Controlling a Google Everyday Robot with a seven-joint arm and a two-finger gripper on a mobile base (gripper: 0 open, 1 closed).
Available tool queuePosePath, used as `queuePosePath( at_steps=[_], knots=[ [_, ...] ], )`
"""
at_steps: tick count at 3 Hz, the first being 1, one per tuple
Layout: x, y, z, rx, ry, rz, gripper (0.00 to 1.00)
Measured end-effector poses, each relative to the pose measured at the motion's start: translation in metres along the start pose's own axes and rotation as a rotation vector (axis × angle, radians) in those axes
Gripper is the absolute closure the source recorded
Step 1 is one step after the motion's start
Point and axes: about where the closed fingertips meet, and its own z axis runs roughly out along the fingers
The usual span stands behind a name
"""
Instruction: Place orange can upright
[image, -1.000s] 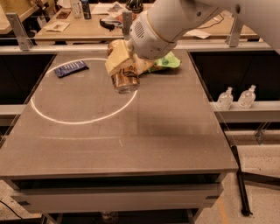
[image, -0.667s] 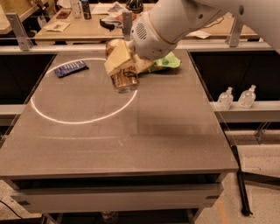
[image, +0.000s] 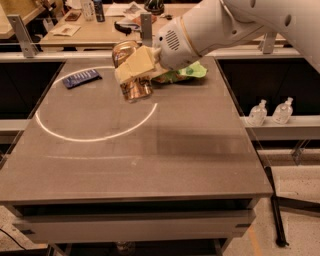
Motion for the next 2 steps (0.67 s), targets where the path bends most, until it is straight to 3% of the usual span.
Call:
queuePosePath(
  at_steps=[1, 2],
  knots=[
    [0.005, 0.001, 0.005, -0.060, 0.010, -0.180, 1.00],
    [0.015, -0.004, 0.012, -0.043, -0.001, -0.354, 1.00]
  ],
)
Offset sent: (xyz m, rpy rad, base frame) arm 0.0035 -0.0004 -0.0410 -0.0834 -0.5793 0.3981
